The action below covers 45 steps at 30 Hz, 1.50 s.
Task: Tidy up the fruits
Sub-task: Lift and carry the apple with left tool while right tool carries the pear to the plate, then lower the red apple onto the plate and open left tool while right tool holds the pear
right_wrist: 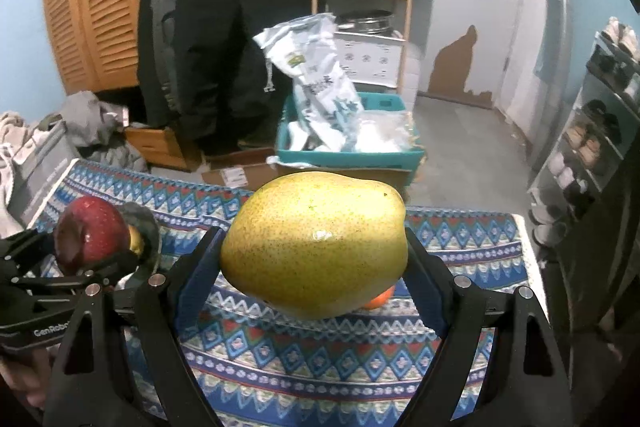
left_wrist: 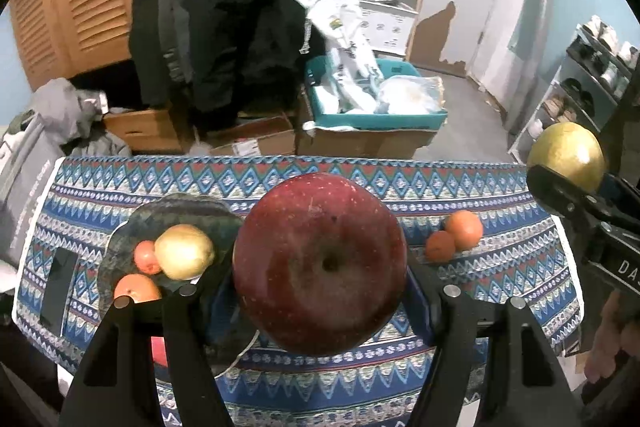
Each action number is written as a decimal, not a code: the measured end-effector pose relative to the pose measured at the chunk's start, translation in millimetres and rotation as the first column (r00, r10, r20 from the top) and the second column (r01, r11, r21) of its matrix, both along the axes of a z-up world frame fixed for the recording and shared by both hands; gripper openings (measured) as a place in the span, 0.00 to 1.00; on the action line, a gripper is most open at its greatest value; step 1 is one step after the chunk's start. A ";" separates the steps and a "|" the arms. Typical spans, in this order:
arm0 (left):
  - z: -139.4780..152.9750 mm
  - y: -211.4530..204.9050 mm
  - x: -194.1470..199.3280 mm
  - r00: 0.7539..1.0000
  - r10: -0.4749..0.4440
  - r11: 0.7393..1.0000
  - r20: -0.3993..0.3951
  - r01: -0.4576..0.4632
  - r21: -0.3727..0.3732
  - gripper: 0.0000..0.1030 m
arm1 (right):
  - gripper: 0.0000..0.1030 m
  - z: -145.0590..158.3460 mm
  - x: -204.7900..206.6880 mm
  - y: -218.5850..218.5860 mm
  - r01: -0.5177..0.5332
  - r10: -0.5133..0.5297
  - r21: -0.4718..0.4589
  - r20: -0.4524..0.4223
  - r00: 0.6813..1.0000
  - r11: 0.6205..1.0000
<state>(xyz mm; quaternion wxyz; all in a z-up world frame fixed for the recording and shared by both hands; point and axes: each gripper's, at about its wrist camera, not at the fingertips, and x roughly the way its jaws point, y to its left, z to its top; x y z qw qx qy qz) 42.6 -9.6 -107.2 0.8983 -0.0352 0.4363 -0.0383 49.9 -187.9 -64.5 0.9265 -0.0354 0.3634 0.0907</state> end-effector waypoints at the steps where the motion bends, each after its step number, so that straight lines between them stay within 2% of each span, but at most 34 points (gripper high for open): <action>1: -0.7 3.9 0.3 1.000 0.007 1.000 -0.003 -0.007 0.001 0.69 | 0.82 -0.8 1.8 4.3 -0.008 0.008 0.002 -0.003 1.000 1.000; 8: -13.6 36.7 1.8 0.997 0.068 0.998 -0.029 -0.068 0.003 0.69 | 0.82 -6.7 14.3 33.1 -0.053 0.053 0.022 -0.028 0.998 0.998; 16: -45.3 73.0 7.2 0.986 0.130 0.991 -0.100 -0.130 0.010 0.69 | 0.82 -15.8 24.1 71.3 -0.120 0.121 0.019 -0.044 0.992 0.993; 30: -96.4 95.8 9.5 0.965 0.158 0.986 -0.208 -0.165 -0.021 0.69 | 0.82 -46.1 45.2 125.5 -0.199 0.203 0.047 -0.117 0.972 0.979; 32: -100.3 96.9 10.3 0.963 0.165 0.985 -0.214 -0.170 -0.005 0.69 | 0.82 -52.1 47.5 130.5 -0.205 0.209 0.047 -0.129 0.969 0.978; 42: -118.7 109.0 14.9 0.945 0.168 0.982 -0.281 -0.184 -0.032 0.69 | 0.82 -81.7 54.5 159.6 -0.247 0.248 0.033 -0.195 0.949 0.969; 45: -118.2 109.9 14.4 0.949 0.151 0.984 -0.278 -0.172 -0.050 0.70 | 0.82 -86.2 56.0 165.0 -0.259 0.262 0.042 -0.211 0.942 0.965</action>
